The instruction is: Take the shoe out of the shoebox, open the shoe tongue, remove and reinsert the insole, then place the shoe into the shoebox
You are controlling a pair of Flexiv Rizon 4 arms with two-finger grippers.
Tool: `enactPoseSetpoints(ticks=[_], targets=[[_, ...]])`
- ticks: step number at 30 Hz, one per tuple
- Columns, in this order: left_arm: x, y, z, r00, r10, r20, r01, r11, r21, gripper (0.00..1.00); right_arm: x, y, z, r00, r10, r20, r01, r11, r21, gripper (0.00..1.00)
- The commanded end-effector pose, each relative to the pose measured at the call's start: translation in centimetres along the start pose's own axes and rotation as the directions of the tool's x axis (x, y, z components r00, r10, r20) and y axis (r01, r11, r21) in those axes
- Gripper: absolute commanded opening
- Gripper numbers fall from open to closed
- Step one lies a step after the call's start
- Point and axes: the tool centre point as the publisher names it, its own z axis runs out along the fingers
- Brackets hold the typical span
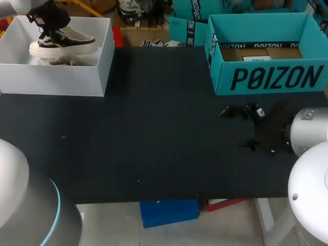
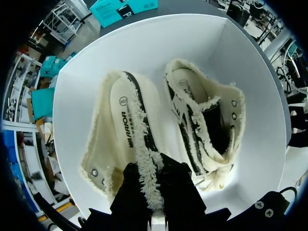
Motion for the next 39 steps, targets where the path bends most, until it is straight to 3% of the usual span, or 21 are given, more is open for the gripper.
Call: enactPoseSetpoints(ticks=[1,13,19,24,25,26,27,39], targets=[[-1.6,0.4,1.6,1.000,-0.001,-0.022,0.001,1.000,-0.011,0.00,-0.8,0.1,-0.8,1.000,0.015,-0.014,-0.014,0.996,0.086,1.00],[-1.7,1.0,4.3,0.998,-0.028,-0.058,0.024,0.998,-0.059,0.00,-0.8,0.1,-0.8,1.000,0.015,-0.014,-0.014,0.996,0.086,1.00],[-0.8,0.6,5.5,0.994,-0.053,-0.091,0.050,0.998,-0.029,0.00,-0.8,0.1,-0.8,1.000,0.015,-0.014,-0.014,0.996,0.086,1.00],[-0.2,0.2,5.0,0.991,-0.069,-0.114,0.069,0.998,0.001,0.00,-0.8,0.1,-0.8,1.000,0.015,-0.014,-0.014,0.996,0.086,1.00],[-0.2,0.2,4.7,0.990,-0.075,-0.119,0.077,0.997,0.011,0.16,-0.8,0.1,-0.8,1.000,0.015,-0.014,-0.014,0.996,0.086,1.00],[-0.1,0.1,4.4,0.989,-0.079,-0.124,0.081,0.997,0.013,0.49,-0.8,0.1,-0.8,1.000,0.015,-0.014,-0.014,0.996,0.086,1.00],[-0.1,0.1,4.0,0.988,-0.083,-0.128,0.086,0.996,0.013,1.00,-0.8,0.1,-0.8,1.000,0.015,-0.014,-0.014,0.996,0.086,1.00],[-0.9,-1.9,-4.8,0.978,-0.147,-0.151,0.149,0.989,0.002,1.00,-0.8,0.1,-0.8,1.000,0.015,-0.014,-0.014,0.996,0.086,1.00]])
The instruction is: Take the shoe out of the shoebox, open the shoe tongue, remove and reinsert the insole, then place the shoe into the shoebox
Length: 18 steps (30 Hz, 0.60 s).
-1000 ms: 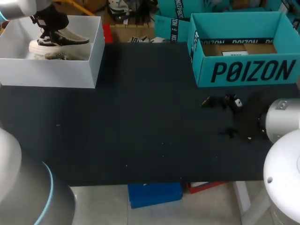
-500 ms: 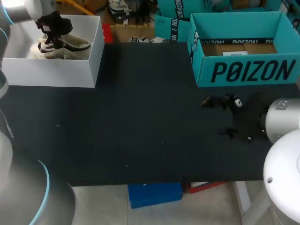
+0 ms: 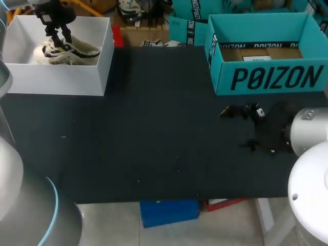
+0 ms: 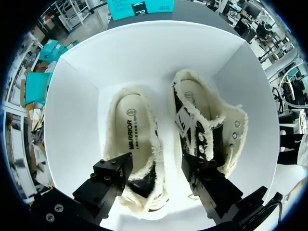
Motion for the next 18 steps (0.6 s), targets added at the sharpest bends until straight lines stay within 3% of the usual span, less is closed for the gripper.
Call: enactPoseSetpoints(ticks=[1,6,8,15,18], targets=[[0.7,-1.0,-5.5,1.000,-0.014,-0.015,0.014,0.999,-0.036,1.00,-0.8,0.1,-0.8,1.000,0.015,-0.014,-0.014,0.996,0.086,1.00],[1.6,-1.8,-9.2,0.998,-0.063,0.015,0.064,0.997,-0.039,1.00,-0.8,0.1,-0.8,1.000,0.015,-0.014,-0.014,0.996,0.086,1.00],[2.3,-2.2,-10.7,0.998,-0.068,0.012,0.069,0.993,-0.099,1.00,-0.8,0.1,-0.8,1.000,0.015,-0.014,-0.014,0.996,0.086,1.00],[6.4,-3.4,-15.7,0.993,-0.114,0.023,0.116,0.984,-0.133,1.00,-0.8,0.1,-0.8,1.000,0.015,-0.014,-0.014,0.996,0.086,1.00],[8.5,-3.7,-16.6,0.991,-0.130,0.028,0.133,0.981,-0.141,1.00,-0.8,0.1,-0.8,1.000,0.015,-0.014,-0.014,0.996,0.086,1.00]])
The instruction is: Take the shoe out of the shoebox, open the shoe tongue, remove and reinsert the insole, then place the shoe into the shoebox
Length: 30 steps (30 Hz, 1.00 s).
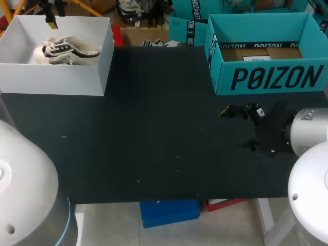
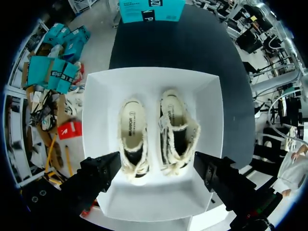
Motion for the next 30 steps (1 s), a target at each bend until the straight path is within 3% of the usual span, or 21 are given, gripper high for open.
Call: enactPoseSetpoints(ticks=[1,8,17,22,30], targets=[[7.3,0.0,-4.6,0.996,-0.020,0.086,0.023,0.999,-0.032,1.00,-0.8,0.1,-0.8,1.000,0.015,-0.014,-0.014,0.996,0.086,1.00],[15.0,-1.2,-4.8,0.985,-0.129,0.111,0.132,0.991,-0.023,1.00,-0.8,0.1,-0.8,1.000,0.015,-0.014,-0.014,0.996,0.086,1.00],[25.3,-6.3,-3.1,0.949,-0.259,0.180,0.274,0.960,-0.063,1.00,-0.8,0.1,-0.8,1.000,0.015,-0.014,-0.014,0.996,0.086,1.00],[29.3,-8.1,-3.1,0.915,-0.292,0.278,0.322,0.944,-0.069,1.00,-0.8,0.1,-0.8,1.000,0.015,-0.014,-0.014,0.996,0.086,1.00],[33.1,-9.4,-4.7,0.843,-0.265,0.468,0.338,0.938,-0.078,1.00,-0.8,0.1,-0.8,1.000,0.015,-0.014,-0.014,0.996,0.086,1.00]])
